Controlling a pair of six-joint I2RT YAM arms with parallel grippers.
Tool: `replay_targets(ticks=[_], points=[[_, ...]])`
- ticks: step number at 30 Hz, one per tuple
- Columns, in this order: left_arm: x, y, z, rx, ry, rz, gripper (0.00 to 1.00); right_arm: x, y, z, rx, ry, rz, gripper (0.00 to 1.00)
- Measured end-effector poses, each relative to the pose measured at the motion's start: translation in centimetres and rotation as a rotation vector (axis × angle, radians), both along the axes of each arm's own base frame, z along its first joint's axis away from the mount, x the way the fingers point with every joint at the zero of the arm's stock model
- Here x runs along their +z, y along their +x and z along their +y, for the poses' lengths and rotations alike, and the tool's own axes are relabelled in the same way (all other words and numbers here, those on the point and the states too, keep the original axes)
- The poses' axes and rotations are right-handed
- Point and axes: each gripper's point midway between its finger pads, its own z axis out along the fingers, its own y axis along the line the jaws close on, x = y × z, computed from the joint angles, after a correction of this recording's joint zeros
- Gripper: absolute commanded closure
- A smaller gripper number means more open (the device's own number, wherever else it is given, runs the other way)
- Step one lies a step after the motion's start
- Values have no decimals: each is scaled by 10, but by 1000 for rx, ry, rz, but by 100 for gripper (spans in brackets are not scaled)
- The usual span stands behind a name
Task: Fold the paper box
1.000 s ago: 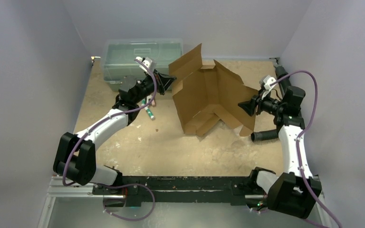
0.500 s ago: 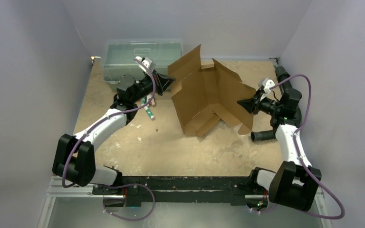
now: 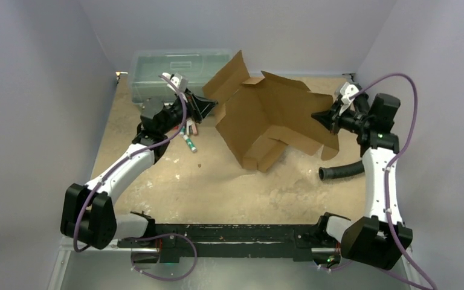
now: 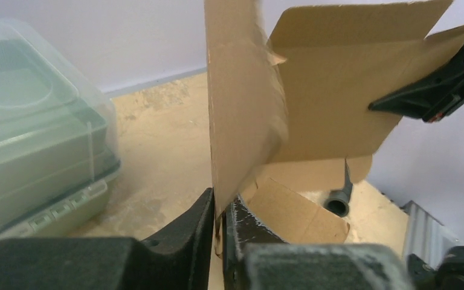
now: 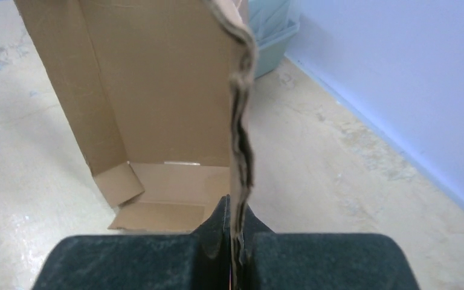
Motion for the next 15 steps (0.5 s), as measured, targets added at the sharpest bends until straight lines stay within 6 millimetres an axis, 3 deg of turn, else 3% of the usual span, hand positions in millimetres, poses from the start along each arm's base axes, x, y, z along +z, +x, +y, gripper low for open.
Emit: replay_targets(ticks=[4,7,11,15], points=[[1,-17,7,18,-33,57,61,28,-6,-1,16,-76,-45,100],[0,-26,18,66,-49,98,46,16,-15,2,21,-105,-10,100],[-4,-41,33,131,-45,129,38,-6,-25,5,12,-136,50,100],[-5,-59,48,177,-18,131,29,-4,-31,6,2,-160,41,100]])
